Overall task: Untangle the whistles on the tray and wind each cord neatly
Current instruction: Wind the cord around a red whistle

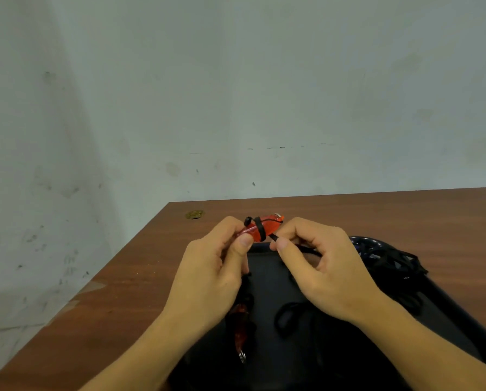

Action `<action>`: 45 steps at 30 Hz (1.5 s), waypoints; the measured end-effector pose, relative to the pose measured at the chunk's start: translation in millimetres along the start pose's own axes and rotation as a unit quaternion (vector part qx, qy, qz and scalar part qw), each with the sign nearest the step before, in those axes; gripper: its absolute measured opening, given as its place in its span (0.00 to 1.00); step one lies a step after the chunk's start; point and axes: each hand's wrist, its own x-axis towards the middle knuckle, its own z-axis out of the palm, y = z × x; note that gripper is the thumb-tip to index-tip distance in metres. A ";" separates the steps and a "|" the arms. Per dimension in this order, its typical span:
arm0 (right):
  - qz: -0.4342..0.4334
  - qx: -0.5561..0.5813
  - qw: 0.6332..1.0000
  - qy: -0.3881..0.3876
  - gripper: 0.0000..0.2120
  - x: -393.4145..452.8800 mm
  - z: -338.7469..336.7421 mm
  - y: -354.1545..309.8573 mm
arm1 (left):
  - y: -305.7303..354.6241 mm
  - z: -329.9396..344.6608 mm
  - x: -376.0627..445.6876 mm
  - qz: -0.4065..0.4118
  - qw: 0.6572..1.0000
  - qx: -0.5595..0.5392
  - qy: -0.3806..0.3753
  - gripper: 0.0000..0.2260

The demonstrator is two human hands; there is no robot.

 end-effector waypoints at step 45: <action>0.032 -0.036 0.998 -0.042 0.06 2.5 -1.6 5.8 | -5.2 1.0 3.6 -0.082 0.981 -0.173 -0.021 0.09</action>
